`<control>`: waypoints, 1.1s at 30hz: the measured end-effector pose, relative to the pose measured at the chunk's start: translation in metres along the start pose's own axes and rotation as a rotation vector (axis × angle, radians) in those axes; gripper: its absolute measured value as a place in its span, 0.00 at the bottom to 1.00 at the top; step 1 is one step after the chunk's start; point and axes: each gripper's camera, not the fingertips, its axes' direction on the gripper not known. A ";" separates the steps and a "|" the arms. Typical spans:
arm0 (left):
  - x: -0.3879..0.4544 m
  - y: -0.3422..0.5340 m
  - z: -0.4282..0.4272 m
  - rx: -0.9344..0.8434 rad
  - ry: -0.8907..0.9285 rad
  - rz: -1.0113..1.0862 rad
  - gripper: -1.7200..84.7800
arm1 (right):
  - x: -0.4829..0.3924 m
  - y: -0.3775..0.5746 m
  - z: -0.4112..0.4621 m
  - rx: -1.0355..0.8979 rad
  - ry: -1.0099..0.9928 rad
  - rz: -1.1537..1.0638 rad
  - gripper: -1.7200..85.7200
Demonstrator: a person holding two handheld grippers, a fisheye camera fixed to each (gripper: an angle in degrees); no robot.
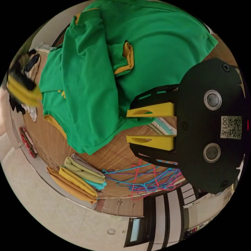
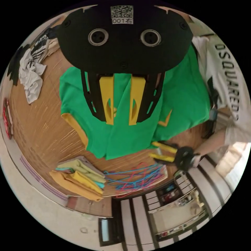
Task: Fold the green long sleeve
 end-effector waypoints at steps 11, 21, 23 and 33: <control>-0.022 0.047 0.036 0.126 0.086 -0.103 0.04 | 0.015 -0.106 0.131 -0.132 -0.017 0.171 0.13; -0.050 0.113 0.055 0.258 0.185 -0.334 0.01 | 0.002 -0.118 0.138 -0.018 -0.006 0.186 0.04; -0.059 0.129 0.061 0.274 0.211 -0.407 0.01 | -0.001 -0.122 0.140 0.000 -0.026 0.185 0.04; -0.066 0.171 0.095 0.254 0.324 -0.507 0.02 | -0.042 -0.119 0.187 -0.096 0.127 0.002 0.07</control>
